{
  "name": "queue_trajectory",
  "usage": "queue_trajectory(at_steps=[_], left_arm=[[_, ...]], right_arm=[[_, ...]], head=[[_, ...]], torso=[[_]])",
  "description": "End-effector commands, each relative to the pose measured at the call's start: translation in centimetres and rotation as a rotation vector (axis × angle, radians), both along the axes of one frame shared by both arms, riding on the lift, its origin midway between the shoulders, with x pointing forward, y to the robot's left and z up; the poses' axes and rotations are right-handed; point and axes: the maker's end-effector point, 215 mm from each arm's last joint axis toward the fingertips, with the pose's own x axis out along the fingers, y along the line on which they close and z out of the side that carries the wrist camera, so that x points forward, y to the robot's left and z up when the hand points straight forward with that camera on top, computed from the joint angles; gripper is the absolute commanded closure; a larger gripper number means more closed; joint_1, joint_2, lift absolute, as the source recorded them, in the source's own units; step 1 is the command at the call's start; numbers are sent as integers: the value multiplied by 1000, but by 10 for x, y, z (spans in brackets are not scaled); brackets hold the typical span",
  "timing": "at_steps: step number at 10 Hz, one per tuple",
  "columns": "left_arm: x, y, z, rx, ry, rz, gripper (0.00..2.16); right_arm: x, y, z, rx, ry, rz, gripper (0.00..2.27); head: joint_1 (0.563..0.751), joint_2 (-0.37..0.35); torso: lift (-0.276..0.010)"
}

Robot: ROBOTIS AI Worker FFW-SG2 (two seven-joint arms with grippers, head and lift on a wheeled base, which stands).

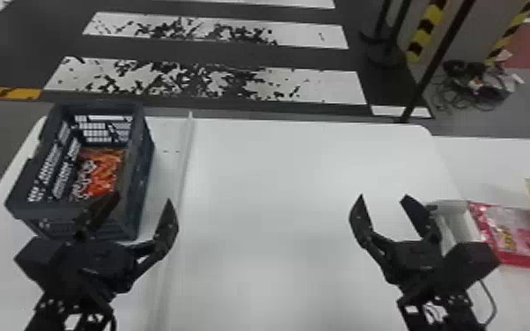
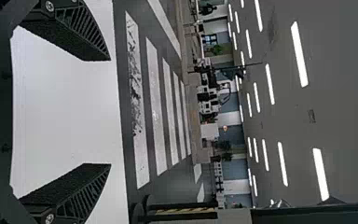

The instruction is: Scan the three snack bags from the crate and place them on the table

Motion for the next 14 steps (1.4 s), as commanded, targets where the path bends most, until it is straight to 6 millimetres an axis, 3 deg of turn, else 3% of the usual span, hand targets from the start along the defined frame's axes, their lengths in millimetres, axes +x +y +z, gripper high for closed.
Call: queue_trajectory(at_steps=[1,3,4,7,10,12,14], left_arm=[[2,0,3,0,-6,1,36],[13,9,15,25,-15,1,33],[24,24,25,60,-2,-1,33],[64,95,39,213,100,13,53],[106,147,68,395,117,24,63],[134,155,65,549,153,-33,63],[157,156,46,636,221,-121,66]], right_arm=[[-6,16,3,2,-34,4,80],[-7,22,1,2,-28,10,80],[-9,21,-1,2,-23,8,80],[-13,21,-4,-3,-16,13,83],[-16,24,-6,-3,-9,19,83],[-17,28,-5,-6,-10,24,83],[-20,29,-6,-11,-5,29,83]], head=[[695,-44],[695,-25],[695,-13],[695,50],[695,129],[695,162],[695,174]], torso=[[-62],[-62],[-62],[-62],[-62],[-62],[-62]])
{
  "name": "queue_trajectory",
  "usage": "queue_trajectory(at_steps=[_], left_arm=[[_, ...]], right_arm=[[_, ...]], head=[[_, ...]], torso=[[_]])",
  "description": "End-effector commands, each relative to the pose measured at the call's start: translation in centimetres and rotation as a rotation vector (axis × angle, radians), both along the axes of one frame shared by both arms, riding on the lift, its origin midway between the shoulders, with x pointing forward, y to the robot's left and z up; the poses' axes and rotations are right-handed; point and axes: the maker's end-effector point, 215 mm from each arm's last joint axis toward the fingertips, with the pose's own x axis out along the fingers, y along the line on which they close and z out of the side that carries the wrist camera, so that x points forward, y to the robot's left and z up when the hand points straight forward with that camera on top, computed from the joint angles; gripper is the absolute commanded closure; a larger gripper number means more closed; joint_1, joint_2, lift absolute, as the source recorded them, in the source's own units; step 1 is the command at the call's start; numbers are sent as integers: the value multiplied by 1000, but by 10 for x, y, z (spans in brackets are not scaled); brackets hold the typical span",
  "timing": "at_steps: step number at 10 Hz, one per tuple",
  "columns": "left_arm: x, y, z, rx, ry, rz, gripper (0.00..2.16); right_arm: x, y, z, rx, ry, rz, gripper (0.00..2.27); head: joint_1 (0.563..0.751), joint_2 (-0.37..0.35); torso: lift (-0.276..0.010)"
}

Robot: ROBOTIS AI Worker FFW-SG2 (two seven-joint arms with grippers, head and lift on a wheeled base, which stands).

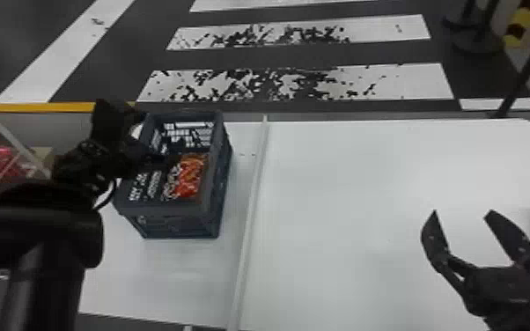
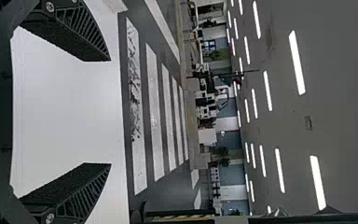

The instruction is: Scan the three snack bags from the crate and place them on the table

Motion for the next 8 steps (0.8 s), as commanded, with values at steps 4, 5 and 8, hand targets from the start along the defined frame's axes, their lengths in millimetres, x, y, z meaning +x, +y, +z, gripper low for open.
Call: queue_trajectory(at_steps=[4,5,8], left_arm=[[49,-3,-56,189,192,-118,66],[55,-6,-66,201,227,-159,66],[46,19,-101,214,368,-173,66]], right_arm=[[-2,0,-3,-1,9,1,83],[-1,0,-2,0,8,1,83],[10,10,-12,-7,32,31,83]], head=[[695,165],[695,161],[695,161]], torso=[[-62],[-62],[-62]])
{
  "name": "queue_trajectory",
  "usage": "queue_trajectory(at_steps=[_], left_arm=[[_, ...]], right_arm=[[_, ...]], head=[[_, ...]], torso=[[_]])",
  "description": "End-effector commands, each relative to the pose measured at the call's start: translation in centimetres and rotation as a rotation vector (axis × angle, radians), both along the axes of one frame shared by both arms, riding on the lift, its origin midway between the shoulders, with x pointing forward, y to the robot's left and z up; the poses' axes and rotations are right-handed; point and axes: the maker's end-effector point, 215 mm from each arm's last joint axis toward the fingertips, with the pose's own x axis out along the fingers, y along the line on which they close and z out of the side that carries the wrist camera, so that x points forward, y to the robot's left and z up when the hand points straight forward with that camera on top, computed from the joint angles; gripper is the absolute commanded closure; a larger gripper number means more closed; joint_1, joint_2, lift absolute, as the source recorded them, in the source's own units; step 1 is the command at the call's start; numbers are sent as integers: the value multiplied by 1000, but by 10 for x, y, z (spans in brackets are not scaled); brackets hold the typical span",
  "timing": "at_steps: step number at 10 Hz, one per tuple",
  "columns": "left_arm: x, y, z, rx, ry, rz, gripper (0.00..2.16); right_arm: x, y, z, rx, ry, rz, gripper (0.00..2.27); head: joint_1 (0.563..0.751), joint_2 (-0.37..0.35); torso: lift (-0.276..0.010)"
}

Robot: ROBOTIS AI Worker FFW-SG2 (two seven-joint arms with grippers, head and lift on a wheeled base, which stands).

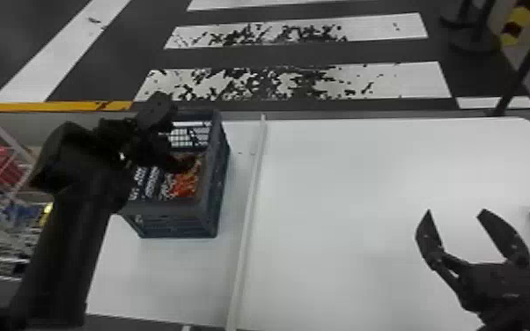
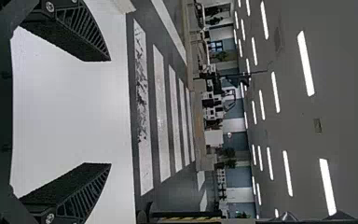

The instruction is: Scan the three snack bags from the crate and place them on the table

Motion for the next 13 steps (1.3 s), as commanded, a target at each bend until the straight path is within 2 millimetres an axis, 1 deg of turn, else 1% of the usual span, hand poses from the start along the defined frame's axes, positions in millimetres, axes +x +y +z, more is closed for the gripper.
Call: queue_trajectory(at_steps=[1,3,4,5,6,7,8,9,10,11,12,13], left_arm=[[-14,21,-22,22,71,10,66],[-23,11,-50,64,160,-56,66],[-24,11,-58,85,183,-68,66],[-27,6,-68,95,207,-82,66],[-33,5,-86,137,241,-94,63],[-38,7,-99,169,266,-94,56],[-46,5,-110,164,302,-98,70],[-55,3,-118,159,351,-116,309],[-64,2,-119,132,398,-130,687],[-69,0,-119,121,421,-151,802],[-61,6,-112,108,366,-126,2138],[-54,14,-99,98,308,-100,2135]], right_arm=[[9,11,-6,-2,16,29,83],[9,11,-7,-3,19,32,83],[9,11,-8,-3,22,32,83],[9,11,-9,-2,24,32,83],[9,11,-9,-2,24,32,83],[8,12,-9,-2,24,34,83],[8,12,-10,-2,26,35,83],[7,14,-13,2,32,37,83],[7,16,-15,4,36,42,83],[6,18,-16,6,38,45,83],[6,18,-16,6,38,45,83],[5,18,-16,6,39,45,83]], head=[[695,170],[695,207],[695,206],[695,204],[695,203],[695,201],[695,202],[695,203],[695,204],[695,205],[695,208],[695,211]], torso=[[-62],[-62],[-62],[-62],[-62],[-62],[-62],[-62],[-62],[-62],[-62],[-62]])
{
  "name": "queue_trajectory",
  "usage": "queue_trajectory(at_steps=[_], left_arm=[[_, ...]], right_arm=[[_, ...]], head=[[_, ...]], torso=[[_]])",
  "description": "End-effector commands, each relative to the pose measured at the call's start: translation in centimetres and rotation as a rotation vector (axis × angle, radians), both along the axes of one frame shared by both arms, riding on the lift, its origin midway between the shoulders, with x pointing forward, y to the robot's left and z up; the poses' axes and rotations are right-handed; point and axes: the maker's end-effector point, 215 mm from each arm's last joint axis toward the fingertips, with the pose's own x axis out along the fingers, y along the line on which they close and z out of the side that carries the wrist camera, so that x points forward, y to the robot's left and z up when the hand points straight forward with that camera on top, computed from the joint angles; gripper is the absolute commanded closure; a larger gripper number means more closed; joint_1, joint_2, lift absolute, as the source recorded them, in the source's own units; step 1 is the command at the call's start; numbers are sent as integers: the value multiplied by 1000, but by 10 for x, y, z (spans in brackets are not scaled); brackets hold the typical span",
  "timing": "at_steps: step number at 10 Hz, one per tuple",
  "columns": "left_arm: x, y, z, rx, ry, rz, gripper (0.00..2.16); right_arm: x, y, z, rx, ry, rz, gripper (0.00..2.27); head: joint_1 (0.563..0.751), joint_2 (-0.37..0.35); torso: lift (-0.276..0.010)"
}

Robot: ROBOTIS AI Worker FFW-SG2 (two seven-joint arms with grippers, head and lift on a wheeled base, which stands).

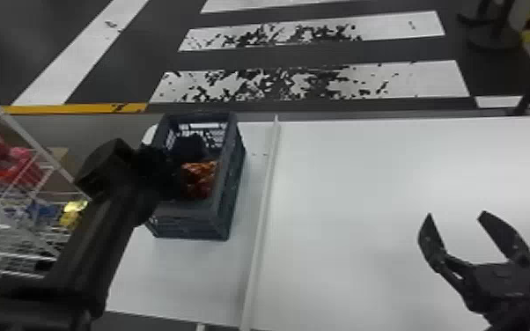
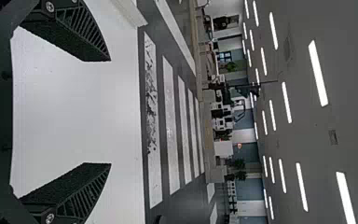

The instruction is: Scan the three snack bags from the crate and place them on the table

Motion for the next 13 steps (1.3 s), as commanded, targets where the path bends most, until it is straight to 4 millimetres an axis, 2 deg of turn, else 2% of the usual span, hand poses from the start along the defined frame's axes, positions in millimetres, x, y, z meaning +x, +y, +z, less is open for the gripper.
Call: queue_trajectory(at_steps=[1,4,6,13], left_arm=[[9,13,22,-39,-68,46,2135],[19,31,61,-170,-166,132,2135],[19,37,81,-272,-203,169,2135],[16,43,149,-589,-356,243,2135]], right_arm=[[-1,0,-1,2,2,0,83],[-3,0,-3,0,6,0,83],[-2,2,-5,-1,17,3,83],[0,7,-11,-8,41,15,83]], head=[[695,218],[695,236],[695,247],[695,269]], torso=[[-62],[-62],[-62],[-62]])
